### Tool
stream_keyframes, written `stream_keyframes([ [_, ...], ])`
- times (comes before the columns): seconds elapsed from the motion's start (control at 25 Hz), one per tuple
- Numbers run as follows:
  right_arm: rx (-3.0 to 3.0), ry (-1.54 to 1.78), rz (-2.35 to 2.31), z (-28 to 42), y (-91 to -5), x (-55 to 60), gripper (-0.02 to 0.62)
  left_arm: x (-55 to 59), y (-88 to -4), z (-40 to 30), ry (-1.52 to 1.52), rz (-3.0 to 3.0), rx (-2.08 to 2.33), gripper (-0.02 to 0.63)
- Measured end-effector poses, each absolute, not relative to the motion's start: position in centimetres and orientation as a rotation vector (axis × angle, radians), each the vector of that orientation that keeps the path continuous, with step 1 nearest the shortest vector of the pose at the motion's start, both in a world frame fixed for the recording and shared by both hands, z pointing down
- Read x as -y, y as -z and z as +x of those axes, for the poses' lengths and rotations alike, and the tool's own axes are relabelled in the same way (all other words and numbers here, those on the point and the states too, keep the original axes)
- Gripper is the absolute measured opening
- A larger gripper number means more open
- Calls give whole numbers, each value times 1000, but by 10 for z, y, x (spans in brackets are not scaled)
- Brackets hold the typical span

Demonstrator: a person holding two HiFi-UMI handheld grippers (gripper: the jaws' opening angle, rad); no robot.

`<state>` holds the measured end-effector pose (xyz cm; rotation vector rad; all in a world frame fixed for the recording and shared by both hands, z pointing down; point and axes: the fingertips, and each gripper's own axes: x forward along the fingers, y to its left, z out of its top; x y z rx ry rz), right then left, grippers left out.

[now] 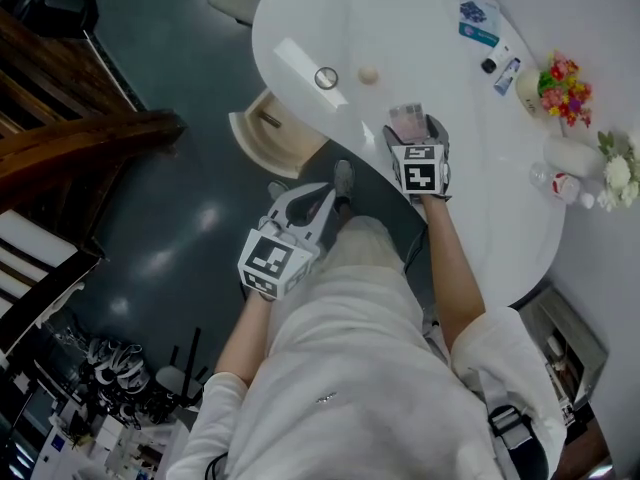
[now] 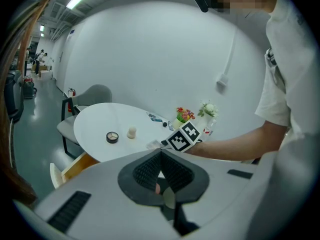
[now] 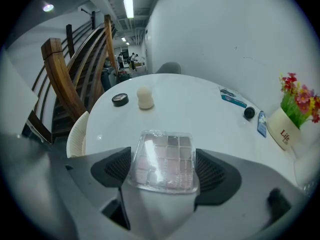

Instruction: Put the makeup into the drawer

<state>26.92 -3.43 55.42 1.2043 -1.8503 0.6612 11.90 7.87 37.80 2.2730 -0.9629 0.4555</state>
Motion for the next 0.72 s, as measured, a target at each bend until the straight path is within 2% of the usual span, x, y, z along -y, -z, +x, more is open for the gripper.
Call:
stream_keyframes([
  [0.72, 1833, -715, 1133, 267, -558, 33, 382, -81, -372, 112, -420, 2275, 988, 8],
])
